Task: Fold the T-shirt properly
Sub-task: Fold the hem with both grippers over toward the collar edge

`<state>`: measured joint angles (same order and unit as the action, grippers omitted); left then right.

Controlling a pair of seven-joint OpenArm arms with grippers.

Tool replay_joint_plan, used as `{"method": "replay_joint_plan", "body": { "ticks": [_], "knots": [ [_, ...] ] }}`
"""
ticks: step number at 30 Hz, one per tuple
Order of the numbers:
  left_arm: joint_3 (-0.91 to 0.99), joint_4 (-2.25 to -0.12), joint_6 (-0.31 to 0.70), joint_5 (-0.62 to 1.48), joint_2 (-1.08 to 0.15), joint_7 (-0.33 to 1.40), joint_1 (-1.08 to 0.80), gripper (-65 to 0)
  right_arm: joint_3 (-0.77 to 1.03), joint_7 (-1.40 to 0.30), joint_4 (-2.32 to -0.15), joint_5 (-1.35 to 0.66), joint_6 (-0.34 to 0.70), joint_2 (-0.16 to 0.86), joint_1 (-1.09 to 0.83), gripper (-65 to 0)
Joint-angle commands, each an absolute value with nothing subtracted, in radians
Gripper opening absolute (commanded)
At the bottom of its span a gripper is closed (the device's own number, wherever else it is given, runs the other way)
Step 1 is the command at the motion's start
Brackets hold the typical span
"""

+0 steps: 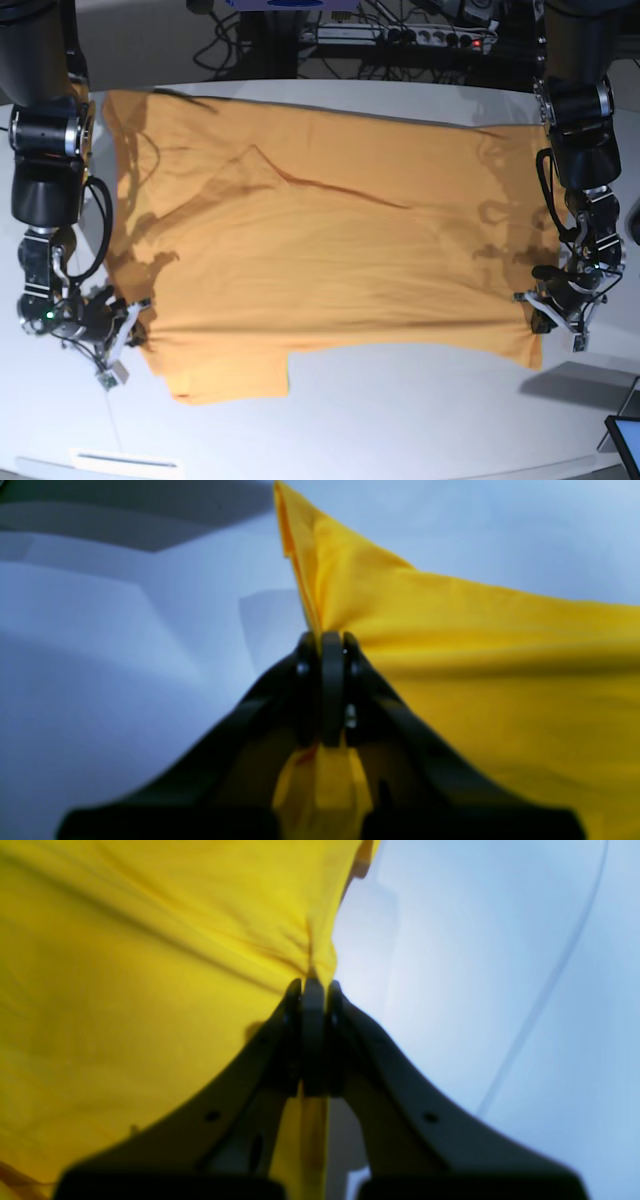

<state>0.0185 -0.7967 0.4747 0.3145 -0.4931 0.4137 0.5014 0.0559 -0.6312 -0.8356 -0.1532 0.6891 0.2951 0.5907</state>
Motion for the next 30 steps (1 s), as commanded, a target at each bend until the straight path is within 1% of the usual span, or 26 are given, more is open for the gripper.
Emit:
{"method": "replay_joint_plan", "body": {
  "ticks": [1, 8, 19, 23, 25, 30],
  "knots": [
    [0.022, -0.839, 0.470, 0.326, -0.516, 0.394, 0.535, -65.0, 0.059, -0.621, -0.875, -0.162, 0.687, 0.311, 0.630, -65.0],
    [0.022, -0.966, 0.466, 0.323, -0.519, 0.409, 0.473, -65.0, 0.059, -0.688, -1.024, -0.162, 0.687, 0.311, 0.582, -65.0],
    [0.024, -1.052, 0.464, 0.321, -0.526, 0.409, 0.394, -65.0, 0.064, -0.727, -1.147, -0.162, 0.687, 0.331, 0.498, -65.0],
    [0.099, -1.095, 0.464, 0.325, -0.535, 0.410, 0.364, -65.0, 0.065, -0.753, -1.199, -0.162, 0.687, 0.334, 0.484, -65.0],
    [0.139, -1.130, 0.464, 0.321, -0.535, 0.449, 0.348, -65.0, 0.067, -0.771, -1.234, -0.162, 0.687, 0.344, 0.481, -65.0],
    [0.166, -1.230, 0.466, 0.320, -0.541, 0.498, 0.306, -65.0, 0.067, -0.803, -1.300, -0.162, 0.687, 0.346, 0.467, -65.0]
  ]
}}
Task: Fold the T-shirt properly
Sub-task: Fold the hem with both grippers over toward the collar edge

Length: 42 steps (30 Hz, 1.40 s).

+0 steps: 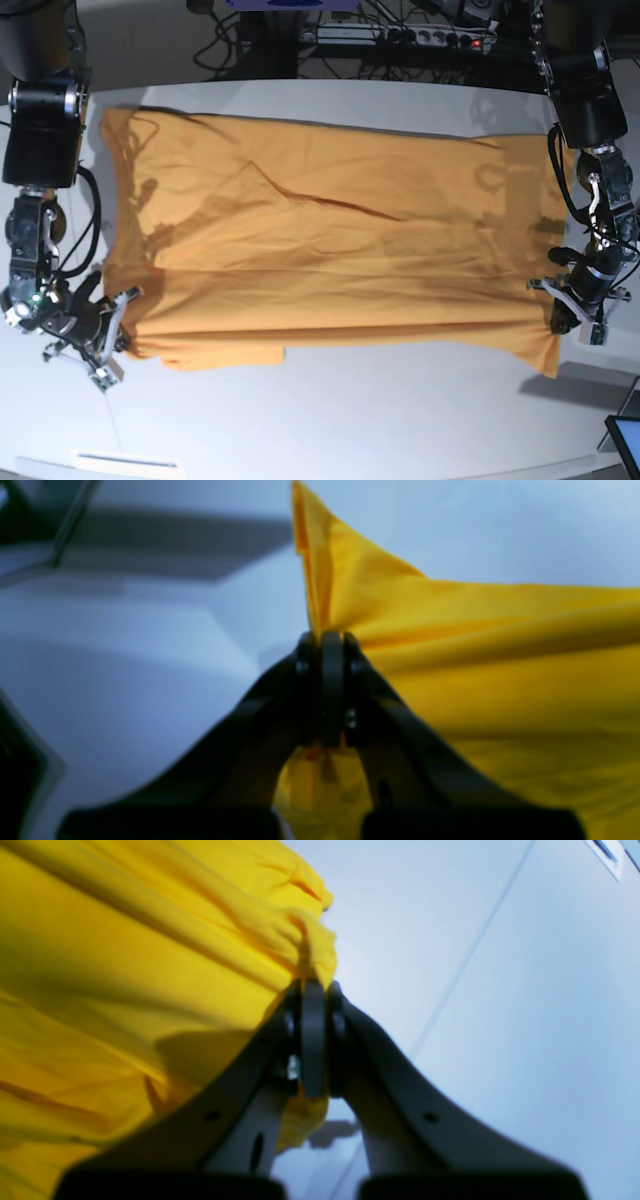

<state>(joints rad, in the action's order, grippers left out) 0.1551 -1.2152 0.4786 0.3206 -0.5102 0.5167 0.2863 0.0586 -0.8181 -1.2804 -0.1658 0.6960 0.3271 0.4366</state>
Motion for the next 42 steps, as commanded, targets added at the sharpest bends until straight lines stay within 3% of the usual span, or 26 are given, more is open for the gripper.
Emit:
{"method": "replay_joint_plan", "body": {
  "ticks": [1, 10, 42],
  "knots": [
    [0.170, -1.247, 0.466, 0.318, -0.541, 0.498, 0.295, -65.0, 0.067, -0.816, -1.311, -0.162, 0.687, 0.346, 0.463, -65.0],
    [0.170, -1.287, 0.466, 0.318, -0.538, 0.499, 0.232, -65.0, 0.067, -0.831, -1.460, -0.162, 0.624, 0.348, 0.346, -65.0],
    [0.298, -1.569, 0.467, 0.318, -0.539, 0.499, -0.041, -65.0, 0.156, -0.909, -1.802, -0.163, 0.622, 0.340, 0.116, -65.0]
  ]
}}
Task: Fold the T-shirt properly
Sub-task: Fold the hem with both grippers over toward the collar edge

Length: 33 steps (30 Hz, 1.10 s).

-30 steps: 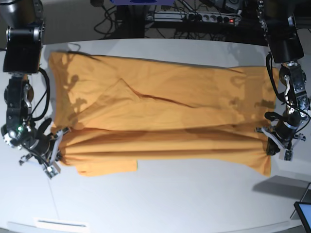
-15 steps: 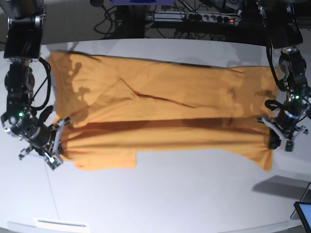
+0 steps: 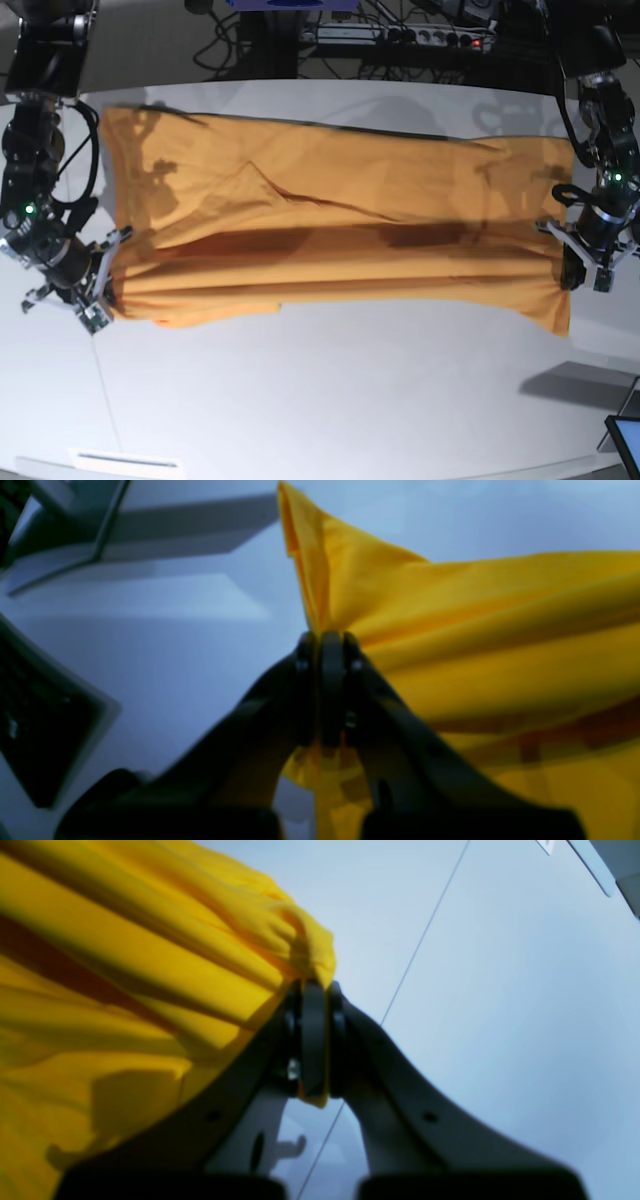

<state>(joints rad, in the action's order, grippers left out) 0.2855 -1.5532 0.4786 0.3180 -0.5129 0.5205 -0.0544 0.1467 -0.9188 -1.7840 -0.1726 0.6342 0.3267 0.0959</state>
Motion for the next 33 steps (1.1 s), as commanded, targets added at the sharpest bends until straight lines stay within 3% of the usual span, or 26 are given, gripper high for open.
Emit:
{"method": "replay_joint_plan", "body": {
  "ticks": [1, 33],
  "knots": [
    [0.298, -1.587, 0.467, 0.318, -0.538, 0.499, -0.048, -65.0, 0.157, -0.909, -1.804, -0.163, 0.622, 0.340, 0.110, -65.0],
    [0.300, -1.713, 0.464, 0.318, -0.533, 0.499, -0.294, -65.0, 0.263, -0.911, -1.865, -0.163, 0.622, 0.297, -0.113, -65.0]
  ]
}}
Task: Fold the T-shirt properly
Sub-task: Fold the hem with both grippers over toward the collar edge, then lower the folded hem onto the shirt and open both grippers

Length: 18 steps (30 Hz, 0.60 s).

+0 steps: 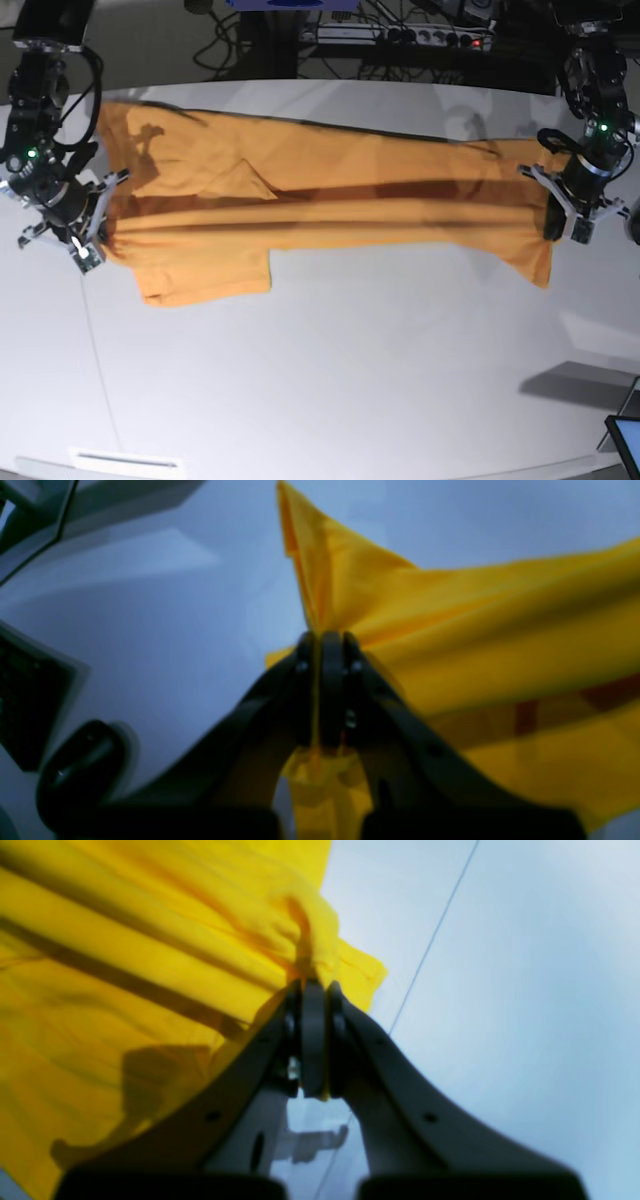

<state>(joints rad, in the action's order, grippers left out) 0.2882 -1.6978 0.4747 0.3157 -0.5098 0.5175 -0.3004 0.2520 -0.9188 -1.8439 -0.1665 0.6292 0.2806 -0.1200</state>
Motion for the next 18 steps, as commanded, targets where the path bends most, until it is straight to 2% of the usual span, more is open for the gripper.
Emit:
{"method": "replay_joint_plan", "body": {
  "ticks": [1, 5, 13, 18],
  "knots": [
    [0.300, -1.715, 0.464, 0.318, -0.533, 0.499, -0.305, -65.0, 0.266, -0.911, -1.865, -0.163, 0.622, 0.292, -0.122, -65.0],
    [0.300, -1.712, 0.464, 0.305, -0.533, 0.499, -0.337, -65.0, 0.275, -0.911, -1.862, -0.163, 0.622, 0.266, -0.145, -65.0],
    [0.300, -1.707, 0.464, 0.074, -0.456, 0.499, -0.360, -65.0, 0.275, -0.909, -1.860, -0.163, 0.622, 0.260, -0.180, -65.0],
    [0.300, -1.705, 0.464, 0.033, -0.429, 0.499, -0.361, -65.0, 0.275, -0.909, -1.857, -0.163, 0.621, 0.242, -0.200, -65.0]
  ]
}}
